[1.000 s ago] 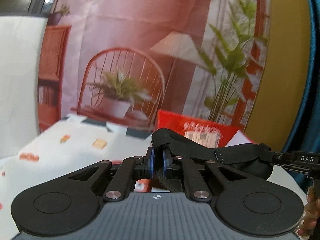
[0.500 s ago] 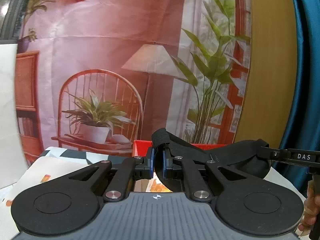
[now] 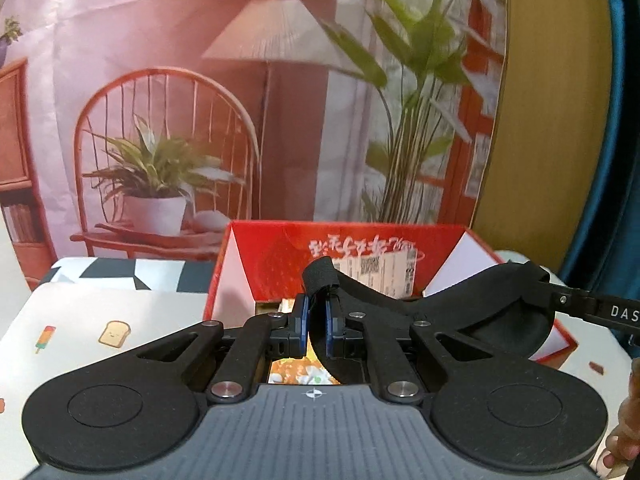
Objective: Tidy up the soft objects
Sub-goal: 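Lift the black eye mask with both grippers and carry it over the box, then open both grippers to drop the eye mask into the box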
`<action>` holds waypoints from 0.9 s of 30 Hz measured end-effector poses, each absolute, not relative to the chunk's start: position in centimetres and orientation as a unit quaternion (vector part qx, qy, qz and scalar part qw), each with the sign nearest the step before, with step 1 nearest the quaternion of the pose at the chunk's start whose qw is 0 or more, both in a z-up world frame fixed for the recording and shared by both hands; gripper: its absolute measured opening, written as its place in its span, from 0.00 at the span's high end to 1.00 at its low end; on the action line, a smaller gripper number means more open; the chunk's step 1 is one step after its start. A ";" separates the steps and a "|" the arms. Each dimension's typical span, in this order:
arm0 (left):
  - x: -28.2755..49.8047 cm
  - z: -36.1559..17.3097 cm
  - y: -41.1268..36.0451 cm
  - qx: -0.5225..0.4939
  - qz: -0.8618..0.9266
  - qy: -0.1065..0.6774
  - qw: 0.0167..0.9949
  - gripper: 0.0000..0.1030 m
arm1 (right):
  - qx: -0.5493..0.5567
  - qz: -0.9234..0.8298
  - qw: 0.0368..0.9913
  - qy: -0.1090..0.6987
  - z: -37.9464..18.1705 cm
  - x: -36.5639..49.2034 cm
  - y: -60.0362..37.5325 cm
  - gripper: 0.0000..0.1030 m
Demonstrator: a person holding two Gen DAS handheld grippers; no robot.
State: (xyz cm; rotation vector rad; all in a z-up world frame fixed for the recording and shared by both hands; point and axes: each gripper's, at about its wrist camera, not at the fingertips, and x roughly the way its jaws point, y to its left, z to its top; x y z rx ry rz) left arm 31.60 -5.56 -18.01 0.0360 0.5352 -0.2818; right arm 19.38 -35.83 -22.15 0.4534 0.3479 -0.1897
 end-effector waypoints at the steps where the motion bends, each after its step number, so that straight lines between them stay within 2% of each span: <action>1: 31.9 -18.3 -5.5 0.018 -0.137 0.268 0.954 0.91 | 0.225 -0.093 0.954 0.174 -22.5 19.5 -35.9 0.91; 14: 34.6 -19.2 -6.2 0.050 -0.134 0.290 0.946 0.90 | 0.219 -0.093 0.949 0.205 -24.7 22.1 -35.3 0.90; 16: 34.6 -19.3 -6.3 0.054 -0.142 0.292 0.944 0.83 | 0.219 -0.101 0.948 0.206 -24.8 22.2 -35.4 0.87; 17: 34.6 -19.3 -6.2 0.056 -0.142 0.292 0.944 0.69 | 0.218 -0.105 0.949 0.205 -24.8 22.2 -35.4 0.87; 18: 34.5 -19.2 -6.2 0.057 -0.142 0.289 0.945 0.48 | 0.214 -0.108 0.949 0.204 -24.7 22.1 -35.4 0.87; 20: 34.1 -19.0 -6.0 0.057 -0.139 0.277 0.949 0.31 | 0.207 -0.118 0.951 0.198 -24.5 21.8 -35.4 0.80; 27: 32.3 -17.9 -4.9 0.049 -0.146 0.262 0.953 0.30 | 0.197 -0.129 0.956 0.177 -23.6 20.2 -34.8 0.77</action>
